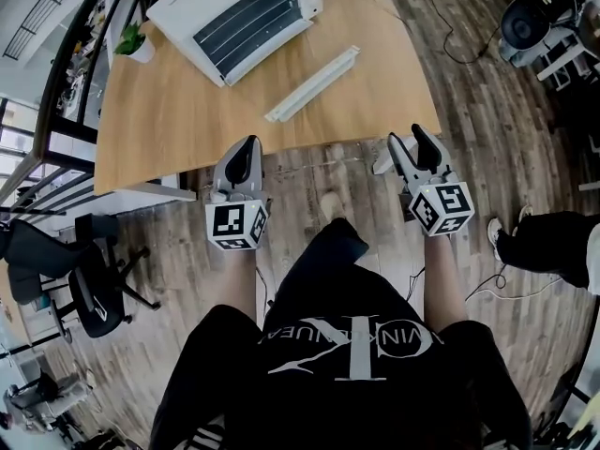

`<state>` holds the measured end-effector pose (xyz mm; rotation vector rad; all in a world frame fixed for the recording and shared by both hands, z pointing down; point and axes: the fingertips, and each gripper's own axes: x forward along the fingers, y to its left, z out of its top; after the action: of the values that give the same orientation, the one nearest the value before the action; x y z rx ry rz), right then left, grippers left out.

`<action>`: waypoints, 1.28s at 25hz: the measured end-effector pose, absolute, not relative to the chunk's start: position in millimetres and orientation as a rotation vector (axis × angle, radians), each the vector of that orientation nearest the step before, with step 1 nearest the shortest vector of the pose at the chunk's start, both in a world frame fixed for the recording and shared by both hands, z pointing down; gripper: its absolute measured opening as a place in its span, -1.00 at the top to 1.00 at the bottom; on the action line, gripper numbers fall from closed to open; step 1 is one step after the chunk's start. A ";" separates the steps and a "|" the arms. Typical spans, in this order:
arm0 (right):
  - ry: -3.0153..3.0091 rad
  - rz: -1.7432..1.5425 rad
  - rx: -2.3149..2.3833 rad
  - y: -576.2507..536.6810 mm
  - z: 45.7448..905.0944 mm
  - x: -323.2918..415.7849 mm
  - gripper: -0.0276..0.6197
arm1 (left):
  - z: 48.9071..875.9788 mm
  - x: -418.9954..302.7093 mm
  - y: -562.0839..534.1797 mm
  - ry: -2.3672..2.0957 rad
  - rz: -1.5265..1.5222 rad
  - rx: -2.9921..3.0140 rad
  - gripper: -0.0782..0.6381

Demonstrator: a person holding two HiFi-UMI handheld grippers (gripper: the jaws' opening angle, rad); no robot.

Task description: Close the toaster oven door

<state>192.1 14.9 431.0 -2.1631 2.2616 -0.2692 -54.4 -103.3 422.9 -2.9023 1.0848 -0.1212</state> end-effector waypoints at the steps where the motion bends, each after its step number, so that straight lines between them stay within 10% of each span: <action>1: 2.274 -0.269 -2.157 8.4 431.9 193.5 0.31 | 423.2 -52.3 -109.5 1.093 -0.120 -2.897 0.75; 32: 2.542 -0.410 -2.034 -167.5 476.9 255.7 0.31 | 441.8 33.3 -248.0 1.221 -0.136 -2.897 0.75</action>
<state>255.7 -167.5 476.9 -2.0335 2.5423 -0.4096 33.3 -248.0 441.8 -2.8971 1.2208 -0.1356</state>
